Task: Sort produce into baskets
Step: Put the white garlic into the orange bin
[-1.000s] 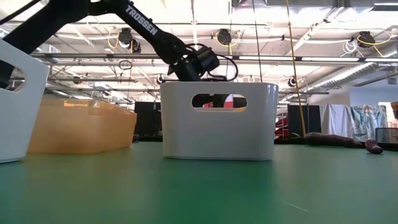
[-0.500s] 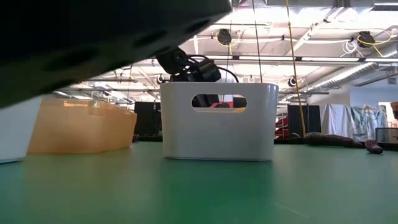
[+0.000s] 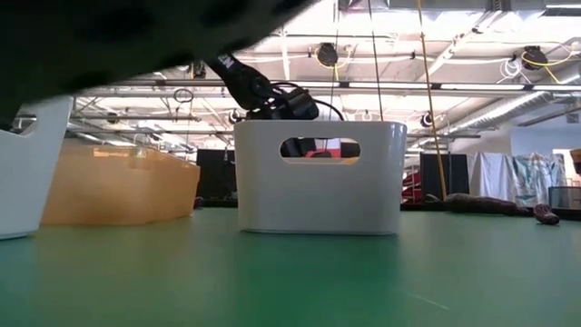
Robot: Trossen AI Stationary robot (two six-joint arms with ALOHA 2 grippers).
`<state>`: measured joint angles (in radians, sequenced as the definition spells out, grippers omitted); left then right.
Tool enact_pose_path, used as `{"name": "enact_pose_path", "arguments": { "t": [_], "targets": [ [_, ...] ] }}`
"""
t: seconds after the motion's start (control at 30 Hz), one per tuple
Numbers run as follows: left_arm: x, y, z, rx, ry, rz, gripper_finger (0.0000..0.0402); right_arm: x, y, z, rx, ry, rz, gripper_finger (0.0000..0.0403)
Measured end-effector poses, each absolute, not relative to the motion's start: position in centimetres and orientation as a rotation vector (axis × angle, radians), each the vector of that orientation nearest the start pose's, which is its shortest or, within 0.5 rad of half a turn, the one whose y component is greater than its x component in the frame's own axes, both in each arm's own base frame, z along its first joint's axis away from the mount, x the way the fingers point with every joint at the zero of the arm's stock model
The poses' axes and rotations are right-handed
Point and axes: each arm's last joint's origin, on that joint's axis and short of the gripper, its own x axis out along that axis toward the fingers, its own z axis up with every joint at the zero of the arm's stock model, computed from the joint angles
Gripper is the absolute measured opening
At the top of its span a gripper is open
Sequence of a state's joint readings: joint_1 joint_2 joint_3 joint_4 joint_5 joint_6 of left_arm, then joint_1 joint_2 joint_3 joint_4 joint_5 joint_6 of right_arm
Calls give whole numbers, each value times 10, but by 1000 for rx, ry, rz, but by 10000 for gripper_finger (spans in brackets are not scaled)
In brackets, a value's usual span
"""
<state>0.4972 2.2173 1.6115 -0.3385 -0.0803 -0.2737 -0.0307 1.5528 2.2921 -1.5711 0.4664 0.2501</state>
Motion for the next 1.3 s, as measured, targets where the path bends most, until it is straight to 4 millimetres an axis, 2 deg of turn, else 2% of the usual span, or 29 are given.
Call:
{"name": "enact_pose_path", "arguments": {
  "t": [0.2,0.33,0.43,0.63,0.77,0.87,0.97,1.07,1.2,1.3],
  "targets": [
    [407,227,153,-442,903,603,164,218,-20,508,46,755,-564,155],
    [396,221,176,-430,947,548,155,218,-20,508,38,756,-566,155],
    [386,211,201,-439,973,454,147,218,-20,508,20,760,-567,155],
    [355,164,257,-427,1103,200,133,222,-22,506,-10,763,-612,155],
    [327,128,288,-373,1230,106,132,227,-23,504,-14,771,-620,155],
    [306,105,307,-358,1250,78,132,238,-24,498,-18,796,-620,155],
    [281,82,314,-379,1248,80,132,250,-24,491,-32,829,-617,155],
    [251,62,309,-424,1266,96,132,262,-26,484,-65,866,-608,155],
    [212,39,288,-469,1299,107,132,280,-30,472,-114,926,-589,155],
    [191,29,268,-542,1314,154,132,290,-33,466,-123,945,-593,155]
  ]
}}
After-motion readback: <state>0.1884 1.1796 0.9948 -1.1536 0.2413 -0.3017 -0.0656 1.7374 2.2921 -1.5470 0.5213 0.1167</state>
